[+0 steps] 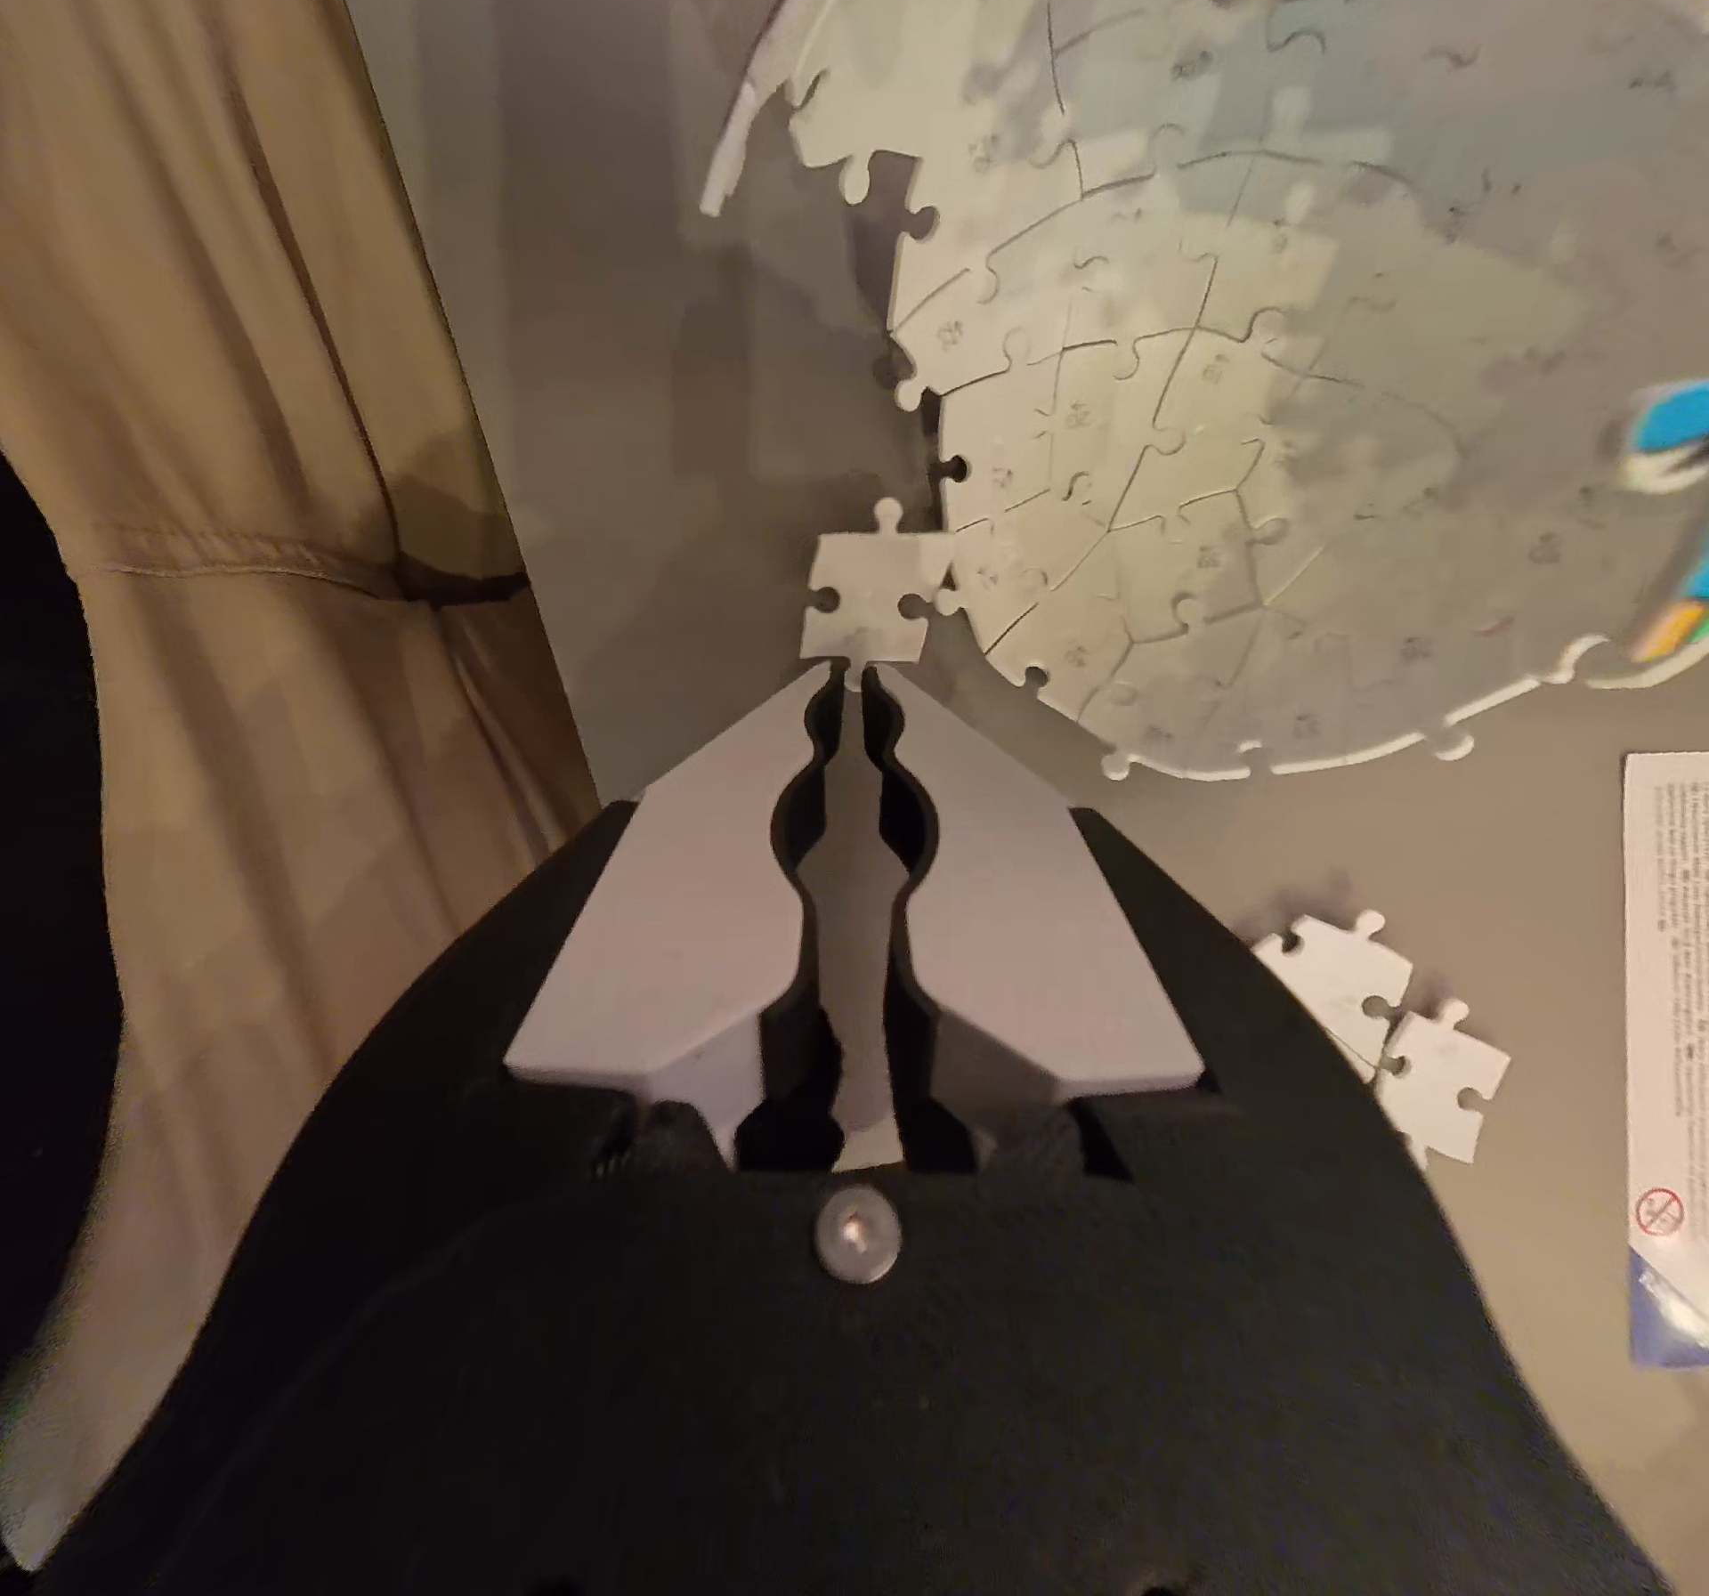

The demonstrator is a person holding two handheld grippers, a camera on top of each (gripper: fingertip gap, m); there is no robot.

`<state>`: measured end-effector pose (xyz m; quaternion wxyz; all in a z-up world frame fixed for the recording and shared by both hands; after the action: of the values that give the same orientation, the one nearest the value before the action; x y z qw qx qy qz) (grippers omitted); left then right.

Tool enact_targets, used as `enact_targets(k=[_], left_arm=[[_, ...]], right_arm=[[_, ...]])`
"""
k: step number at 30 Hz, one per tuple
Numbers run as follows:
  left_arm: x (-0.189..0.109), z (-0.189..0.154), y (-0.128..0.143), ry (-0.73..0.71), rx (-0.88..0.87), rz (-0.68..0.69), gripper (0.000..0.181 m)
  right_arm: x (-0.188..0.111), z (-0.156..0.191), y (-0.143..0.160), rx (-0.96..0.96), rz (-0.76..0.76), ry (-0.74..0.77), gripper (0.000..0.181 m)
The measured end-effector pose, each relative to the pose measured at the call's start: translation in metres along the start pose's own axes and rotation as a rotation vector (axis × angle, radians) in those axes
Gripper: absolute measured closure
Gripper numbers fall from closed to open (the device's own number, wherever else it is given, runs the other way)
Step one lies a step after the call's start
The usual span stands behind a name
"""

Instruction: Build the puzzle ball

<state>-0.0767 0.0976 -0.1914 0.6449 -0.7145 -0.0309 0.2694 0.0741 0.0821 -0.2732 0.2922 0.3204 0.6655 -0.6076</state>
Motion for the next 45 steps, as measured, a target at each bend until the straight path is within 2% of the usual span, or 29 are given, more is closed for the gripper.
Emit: enact_targets(k=[16,26,30,40,45], left_arm=[[-0.001,0.000,0.001,-0.004,0.001,-0.004,0.122],[0.000,-0.001,0.001,-0.003,-0.002,-0.013,0.122],[0.000,0.000,0.002,-0.002,-0.004,-0.013,0.122],[-0.001,0.000,0.002,-0.001,-0.006,-0.016,0.122],[-0.001,-0.001,0.002,0.000,-0.004,-0.015,0.122]], right_arm=[[0.005,0.019,-0.007,0.096,-0.009,-0.029,0.180],[-0.006,0.008,-0.005,0.173,-0.071,0.002,0.180],[0.003,0.011,-0.001,0.163,-0.018,-0.014,0.180],[0.008,0.011,-0.007,0.235,-0.043,-0.026,0.181],[-0.003,0.003,-0.008,0.244,-0.090,0.022,0.179]])
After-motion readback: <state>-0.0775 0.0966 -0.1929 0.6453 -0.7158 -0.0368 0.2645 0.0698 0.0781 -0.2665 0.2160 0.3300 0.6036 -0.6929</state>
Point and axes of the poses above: each gripper's, where its closed fingertips meet, x out along the fingers, y out of its underside, z = x × y across the jaws, the point moved 9 cm from there along -x, back along the fingers, and after that the axes turned 6 degrees about -z, right-handed, at the moved point
